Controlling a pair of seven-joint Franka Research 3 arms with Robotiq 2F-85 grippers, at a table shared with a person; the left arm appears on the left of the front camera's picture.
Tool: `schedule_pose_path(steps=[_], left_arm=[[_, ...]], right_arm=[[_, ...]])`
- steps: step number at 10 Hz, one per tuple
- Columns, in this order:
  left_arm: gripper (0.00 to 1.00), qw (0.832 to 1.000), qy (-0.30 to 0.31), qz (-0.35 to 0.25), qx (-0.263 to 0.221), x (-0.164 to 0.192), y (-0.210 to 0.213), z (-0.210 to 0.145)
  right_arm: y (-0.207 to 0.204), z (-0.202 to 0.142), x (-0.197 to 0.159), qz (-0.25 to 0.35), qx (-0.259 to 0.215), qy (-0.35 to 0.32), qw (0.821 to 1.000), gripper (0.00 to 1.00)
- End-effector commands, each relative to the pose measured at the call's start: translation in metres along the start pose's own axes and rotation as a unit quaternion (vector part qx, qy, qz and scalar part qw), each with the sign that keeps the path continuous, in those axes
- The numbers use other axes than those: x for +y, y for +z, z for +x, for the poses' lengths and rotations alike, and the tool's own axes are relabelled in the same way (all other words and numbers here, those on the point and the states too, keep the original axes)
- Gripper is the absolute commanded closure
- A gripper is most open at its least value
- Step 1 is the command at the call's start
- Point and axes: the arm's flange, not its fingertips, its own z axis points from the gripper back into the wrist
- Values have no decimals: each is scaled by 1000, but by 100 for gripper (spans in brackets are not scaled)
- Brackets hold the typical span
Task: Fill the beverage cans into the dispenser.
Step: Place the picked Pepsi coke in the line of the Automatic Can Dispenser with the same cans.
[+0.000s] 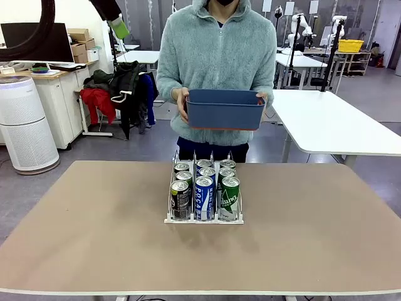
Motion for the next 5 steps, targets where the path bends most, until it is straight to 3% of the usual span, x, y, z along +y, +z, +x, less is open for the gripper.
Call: schedule_pose_path(steps=[1,5], left_arm=[[0,999,21,37,-6,-4,-1,-9],[0,997,47,61,-23,-3,1,-14]], right_arm=[[0,0,1,0,0,-6,1000,0],[0,0,1,0,0,-6,1000,0]])
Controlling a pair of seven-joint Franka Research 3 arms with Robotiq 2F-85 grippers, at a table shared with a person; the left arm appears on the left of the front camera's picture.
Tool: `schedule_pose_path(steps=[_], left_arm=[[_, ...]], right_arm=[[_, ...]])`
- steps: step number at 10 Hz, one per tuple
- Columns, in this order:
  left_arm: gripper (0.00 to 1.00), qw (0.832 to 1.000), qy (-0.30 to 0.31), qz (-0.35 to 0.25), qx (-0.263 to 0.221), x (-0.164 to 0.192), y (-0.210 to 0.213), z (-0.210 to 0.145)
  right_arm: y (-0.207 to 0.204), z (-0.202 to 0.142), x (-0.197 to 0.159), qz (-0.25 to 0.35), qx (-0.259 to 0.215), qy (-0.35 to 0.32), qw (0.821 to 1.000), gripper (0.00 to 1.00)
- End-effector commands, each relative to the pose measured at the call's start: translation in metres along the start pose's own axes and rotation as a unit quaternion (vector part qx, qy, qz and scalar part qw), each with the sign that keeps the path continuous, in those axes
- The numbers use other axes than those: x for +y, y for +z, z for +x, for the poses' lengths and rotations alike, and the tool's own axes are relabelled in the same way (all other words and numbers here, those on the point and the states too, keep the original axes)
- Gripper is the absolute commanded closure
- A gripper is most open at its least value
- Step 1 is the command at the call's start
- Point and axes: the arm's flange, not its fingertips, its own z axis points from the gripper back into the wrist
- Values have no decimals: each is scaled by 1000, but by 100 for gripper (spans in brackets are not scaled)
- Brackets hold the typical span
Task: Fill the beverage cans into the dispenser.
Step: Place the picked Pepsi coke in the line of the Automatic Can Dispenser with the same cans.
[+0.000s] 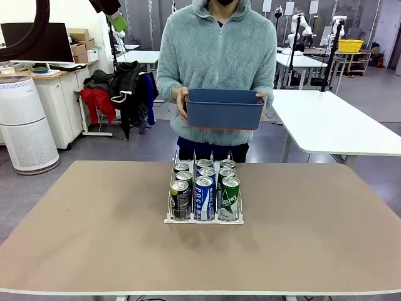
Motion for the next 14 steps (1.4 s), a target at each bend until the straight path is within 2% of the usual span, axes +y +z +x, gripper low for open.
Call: schedule_pose_path(steps=[1,3,14], left_arm=[[0,999,14,26,-13,-3,-2,-10],[0,1000,3,5,-7,0,1,-1],[0,1000,3,5,-7,0,1,-1]], right_arm=[[0,0,1,0,0,-6,1000,0],[0,0,1,0,0,-6,1000,0],[0,0,1,0,0,-6,1000,0]])
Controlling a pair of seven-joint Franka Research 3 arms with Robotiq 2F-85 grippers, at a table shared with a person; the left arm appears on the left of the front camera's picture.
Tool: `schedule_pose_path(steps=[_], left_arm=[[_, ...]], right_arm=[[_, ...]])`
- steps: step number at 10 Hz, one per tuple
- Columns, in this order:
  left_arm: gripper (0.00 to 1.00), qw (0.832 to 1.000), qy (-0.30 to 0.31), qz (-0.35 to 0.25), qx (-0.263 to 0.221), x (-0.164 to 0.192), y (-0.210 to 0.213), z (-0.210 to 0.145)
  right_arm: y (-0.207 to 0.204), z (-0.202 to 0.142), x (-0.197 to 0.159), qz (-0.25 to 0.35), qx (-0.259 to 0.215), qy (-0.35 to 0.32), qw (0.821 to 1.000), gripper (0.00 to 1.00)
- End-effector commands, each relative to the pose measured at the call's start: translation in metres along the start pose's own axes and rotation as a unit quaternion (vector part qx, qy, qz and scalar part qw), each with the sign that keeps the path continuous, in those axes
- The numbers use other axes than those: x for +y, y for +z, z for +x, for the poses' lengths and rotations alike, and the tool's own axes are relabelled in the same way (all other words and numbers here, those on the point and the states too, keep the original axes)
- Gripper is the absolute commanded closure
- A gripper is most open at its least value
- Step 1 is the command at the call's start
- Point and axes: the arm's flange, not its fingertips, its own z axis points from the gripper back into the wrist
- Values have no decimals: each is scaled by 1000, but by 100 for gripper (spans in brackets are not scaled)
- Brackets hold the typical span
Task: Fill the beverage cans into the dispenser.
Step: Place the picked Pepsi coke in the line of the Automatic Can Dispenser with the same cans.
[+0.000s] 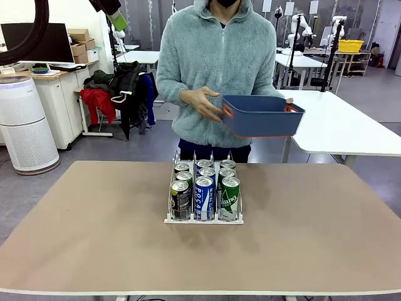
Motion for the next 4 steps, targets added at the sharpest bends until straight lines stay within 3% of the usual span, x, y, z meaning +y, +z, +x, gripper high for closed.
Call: schedule_pose_path(steps=[1,4], left_arm=[[0,1000,0,-2,3,0,0,1],[0,1000,0,-2,3,0,0,1]], right_arm=[[0,0,1,0,0,-6,1000,0],[0,0,1,0,0,-6,1000,0]])
